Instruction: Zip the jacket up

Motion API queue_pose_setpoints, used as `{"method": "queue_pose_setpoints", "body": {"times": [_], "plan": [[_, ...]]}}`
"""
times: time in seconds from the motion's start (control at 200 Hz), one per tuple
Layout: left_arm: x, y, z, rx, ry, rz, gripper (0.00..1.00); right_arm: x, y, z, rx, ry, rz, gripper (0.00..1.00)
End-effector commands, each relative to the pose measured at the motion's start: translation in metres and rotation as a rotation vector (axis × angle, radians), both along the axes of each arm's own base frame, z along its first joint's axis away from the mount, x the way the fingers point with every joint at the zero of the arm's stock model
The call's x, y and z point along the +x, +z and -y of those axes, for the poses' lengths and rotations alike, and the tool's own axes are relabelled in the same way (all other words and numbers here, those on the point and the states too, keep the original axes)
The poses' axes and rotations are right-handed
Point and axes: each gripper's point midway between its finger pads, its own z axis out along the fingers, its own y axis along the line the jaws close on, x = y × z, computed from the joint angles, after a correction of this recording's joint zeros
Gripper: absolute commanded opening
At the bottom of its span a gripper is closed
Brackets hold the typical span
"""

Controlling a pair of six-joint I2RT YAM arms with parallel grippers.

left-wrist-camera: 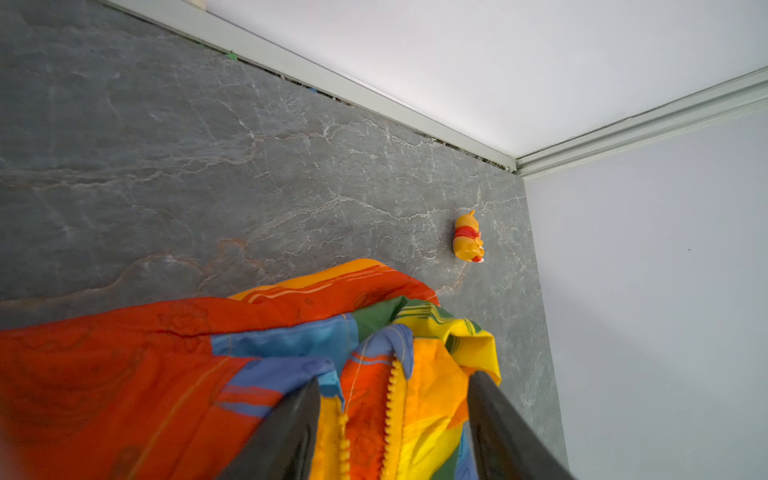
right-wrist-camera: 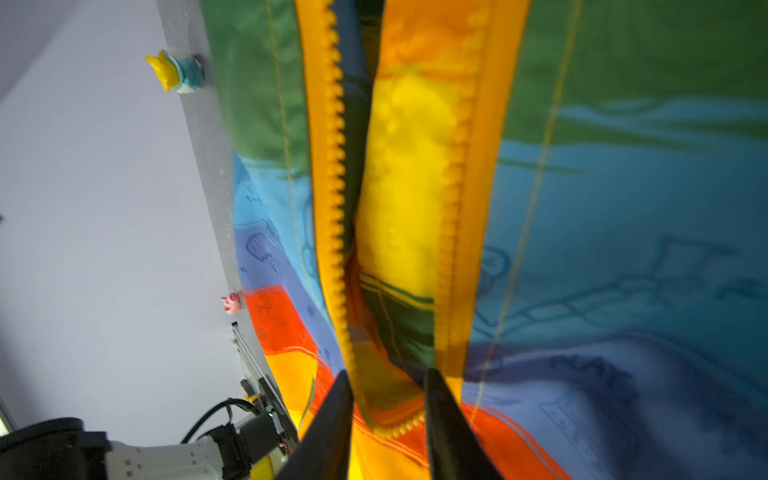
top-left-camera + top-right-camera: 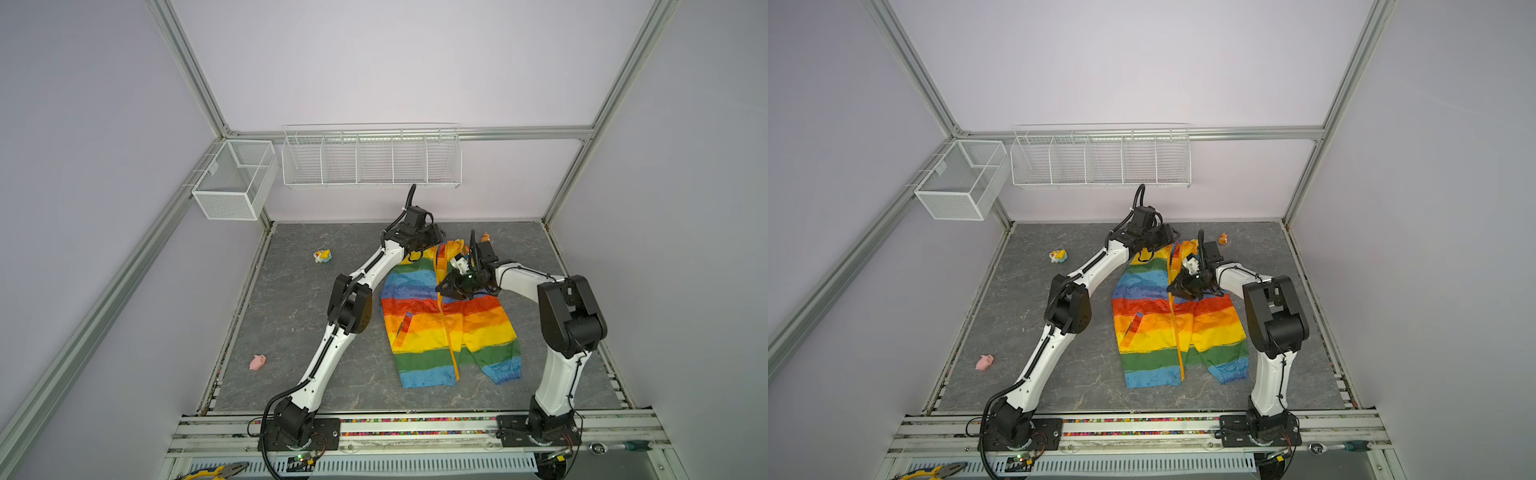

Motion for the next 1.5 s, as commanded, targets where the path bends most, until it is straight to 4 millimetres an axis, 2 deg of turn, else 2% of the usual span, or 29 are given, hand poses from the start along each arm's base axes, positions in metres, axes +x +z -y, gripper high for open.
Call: {"method": "queue_pose_setpoints", "body": {"times": [0.0, 0.06, 0.18, 0.28, 0.385, 0.475, 0.605, 0.7, 0.715, 0.79, 0.875, 0.945, 1.06, 1.115, 1.22, 1.38, 1.494], "plan": [[-0.011, 0.055, -0.006, -0.008, -0.017, 0.091, 0.61, -0.007, 0.027, 0.010, -0.013, -0.010, 0.043, 0.44], [-0.019, 0.063, -0.013, 0.024, -0.007, 0.099, 0.62, -0.009, 0.035, 0.016, -0.033, -0.017, 0.064, 0.50], [-0.039, 0.057, -0.028, 0.113, 0.014, 0.080, 0.63, -0.017, 0.044, 0.030, -0.107, -0.037, 0.087, 0.58], [-0.059, 0.053, -0.043, 0.186, 0.036, 0.053, 0.62, -0.027, 0.048, 0.043, -0.174, -0.055, 0.091, 0.60], [-0.093, 0.059, -0.065, 0.264, 0.046, 0.036, 0.61, -0.041, 0.051, 0.054, -0.218, -0.068, 0.099, 0.59], [-0.132, 0.058, -0.089, 0.324, 0.042, -0.005, 0.61, -0.058, 0.051, 0.061, -0.234, -0.073, 0.096, 0.57], [-0.205, 0.043, -0.125, 0.401, 0.016, -0.110, 0.62, -0.088, 0.039, 0.064, -0.260, -0.066, 0.074, 0.56], [-0.256, 0.025, -0.150, 0.436, 0.016, -0.175, 0.63, -0.106, 0.029, 0.062, -0.269, -0.064, 0.057, 0.56], [-0.264, 0.021, -0.153, 0.438, 0.016, -0.188, 0.63, -0.113, 0.022, 0.063, -0.276, -0.062, 0.039, 0.56], [-0.296, -0.001, -0.166, 0.437, 0.018, -0.255, 0.63, -0.129, 0.010, 0.059, -0.290, -0.053, 0.020, 0.55], [-0.324, -0.019, -0.165, 0.425, -0.006, -0.302, 0.63, -0.144, -0.003, 0.056, -0.317, -0.039, -0.002, 0.52], [-0.337, -0.021, -0.155, 0.418, -0.029, -0.310, 0.63, -0.151, -0.010, 0.056, -0.326, -0.044, -0.009, 0.50], [-0.348, -0.009, -0.121, 0.406, -0.101, -0.277, 0.63, -0.156, -0.017, 0.056, -0.331, -0.054, -0.018, 0.47], [-0.352, -0.014, -0.108, 0.425, -0.134, -0.277, 0.63, -0.156, -0.018, 0.054, -0.322, -0.059, -0.017, 0.46], [-0.361, -0.038, -0.094, 0.459, -0.175, -0.318, 0.63, -0.157, -0.022, 0.051, -0.316, -0.066, -0.019, 0.45], [-0.371, -0.073, -0.100, 0.517, -0.172, -0.358, 0.63, -0.160, -0.029, 0.048, -0.315, -0.066, -0.030, 0.45], [-0.372, -0.089, -0.106, 0.542, -0.158, -0.368, 0.64, -0.160, -0.035, 0.044, -0.310, -0.059, -0.040, 0.44]]}}
